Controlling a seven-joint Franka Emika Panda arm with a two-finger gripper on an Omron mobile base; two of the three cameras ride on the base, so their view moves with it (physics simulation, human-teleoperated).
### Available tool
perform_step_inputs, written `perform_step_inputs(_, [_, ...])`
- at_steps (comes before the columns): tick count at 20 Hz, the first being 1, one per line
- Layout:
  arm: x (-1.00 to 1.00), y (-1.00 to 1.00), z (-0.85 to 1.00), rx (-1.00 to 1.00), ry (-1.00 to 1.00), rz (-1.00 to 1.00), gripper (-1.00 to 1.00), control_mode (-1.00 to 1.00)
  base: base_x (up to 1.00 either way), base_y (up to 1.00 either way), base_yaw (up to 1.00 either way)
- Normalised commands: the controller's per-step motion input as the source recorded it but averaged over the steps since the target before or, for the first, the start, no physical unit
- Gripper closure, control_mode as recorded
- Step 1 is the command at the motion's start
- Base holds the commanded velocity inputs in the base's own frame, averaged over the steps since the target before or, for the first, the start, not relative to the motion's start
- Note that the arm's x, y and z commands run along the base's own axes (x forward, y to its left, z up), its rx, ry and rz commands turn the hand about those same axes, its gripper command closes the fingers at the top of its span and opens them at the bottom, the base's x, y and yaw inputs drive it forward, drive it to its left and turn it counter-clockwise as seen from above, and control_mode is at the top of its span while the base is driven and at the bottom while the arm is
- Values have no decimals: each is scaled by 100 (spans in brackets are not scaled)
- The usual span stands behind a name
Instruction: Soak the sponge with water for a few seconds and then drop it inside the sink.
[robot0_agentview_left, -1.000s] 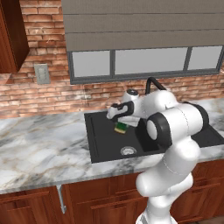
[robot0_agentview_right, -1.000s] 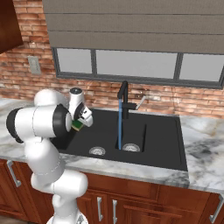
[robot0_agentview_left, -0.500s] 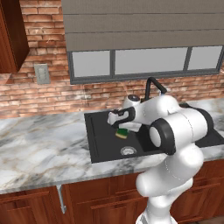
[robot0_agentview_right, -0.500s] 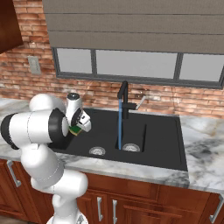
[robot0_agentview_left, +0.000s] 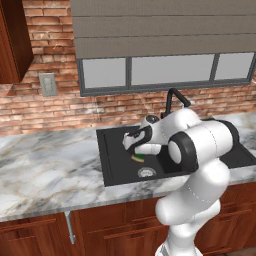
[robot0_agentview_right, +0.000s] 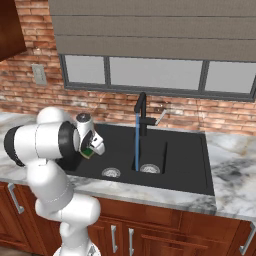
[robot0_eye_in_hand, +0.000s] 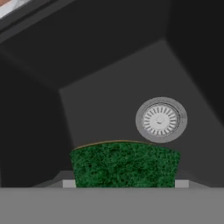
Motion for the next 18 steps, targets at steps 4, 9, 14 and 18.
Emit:
perform_step_inputs(4, [0, 0, -27, 0, -2, 0, 100, -100, 0, 0, 0])
perform_step_inputs(9, [0, 0, -17, -2, -2, 0, 100, -100, 0, 0, 0])
perform_step_inputs(14, [1, 0, -12, -4, -2, 0, 100, -100, 0, 0, 0])
perform_step_inputs(18, [2, 0, -14, -4, -1, 0, 100, -100, 0, 0, 0])
